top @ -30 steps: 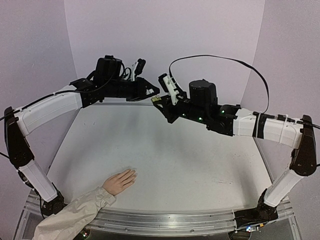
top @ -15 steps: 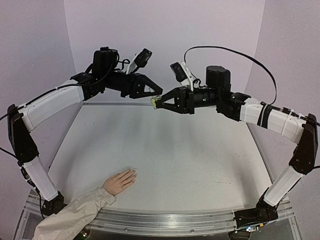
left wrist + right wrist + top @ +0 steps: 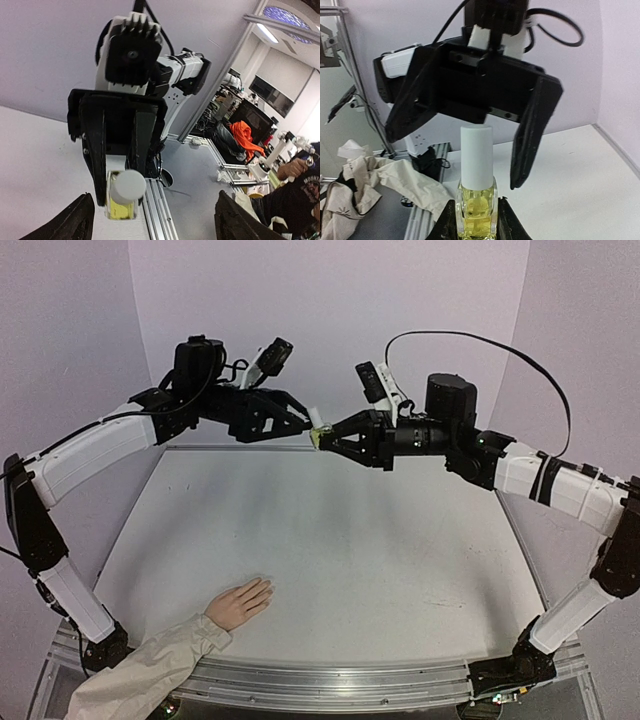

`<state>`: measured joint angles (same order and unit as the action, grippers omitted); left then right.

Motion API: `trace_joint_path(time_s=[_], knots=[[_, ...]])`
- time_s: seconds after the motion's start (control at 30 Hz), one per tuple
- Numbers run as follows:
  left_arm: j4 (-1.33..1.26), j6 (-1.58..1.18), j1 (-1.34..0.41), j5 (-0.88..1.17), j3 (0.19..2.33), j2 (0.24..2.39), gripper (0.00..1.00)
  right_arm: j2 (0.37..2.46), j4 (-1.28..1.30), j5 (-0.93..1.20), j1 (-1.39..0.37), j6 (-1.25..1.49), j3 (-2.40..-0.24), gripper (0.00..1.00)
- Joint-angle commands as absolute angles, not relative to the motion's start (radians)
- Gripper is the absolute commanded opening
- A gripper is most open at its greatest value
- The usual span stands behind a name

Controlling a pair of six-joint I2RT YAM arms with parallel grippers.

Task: Paint the nails

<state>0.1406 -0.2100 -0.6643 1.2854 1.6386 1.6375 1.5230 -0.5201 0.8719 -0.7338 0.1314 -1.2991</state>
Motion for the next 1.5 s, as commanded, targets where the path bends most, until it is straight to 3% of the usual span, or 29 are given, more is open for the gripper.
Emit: trace_joint_path(time_s=[0.0, 0.27, 0.6, 0.83, 1.07, 1.37, 1.47], knots=[[0.141, -0.232, -0.66, 1.118, 1.587, 1.518, 0.86, 1.471, -0.553, 0.654, -0.73, 0.011, -1.291, 0.0], [0.153, -0.532, -0.66, 0.637, 1.569, 1.532, 0.86, 1.46, -0.631, 0.279, -0.75, -0.041, -1.209, 0.0], [0.153, -0.65, -0.691, 0.469, 1.574, 1.588, 0.71, 1.5, -0.615, 0.103, -0.819, -0.099, -1.23, 0.0], [0.153, -0.635, -0.725, 0.446, 1.612, 1.623, 0.72, 1.524, -0.611, 0.038, -0.866, -0.145, -1.242, 0.0], [0.155, -0.631, -0.751, 0.432, 1.608, 1.637, 0.51, 1.543, -0.627, 0.005, -0.883, -0.153, -1.247, 0.0], [0.16, -0.584, -0.771, 0.439, 1.598, 1.638, 0.14, 1.55, -0.634, 0.0, -0.894, -0.148, -1.256, 0.0], [0.158, -0.536, -0.772, 0.51, 1.606, 1.643, 0.08, 1.542, -0.636, 0.037, -0.893, -0.146, -1.25, 0.0]])
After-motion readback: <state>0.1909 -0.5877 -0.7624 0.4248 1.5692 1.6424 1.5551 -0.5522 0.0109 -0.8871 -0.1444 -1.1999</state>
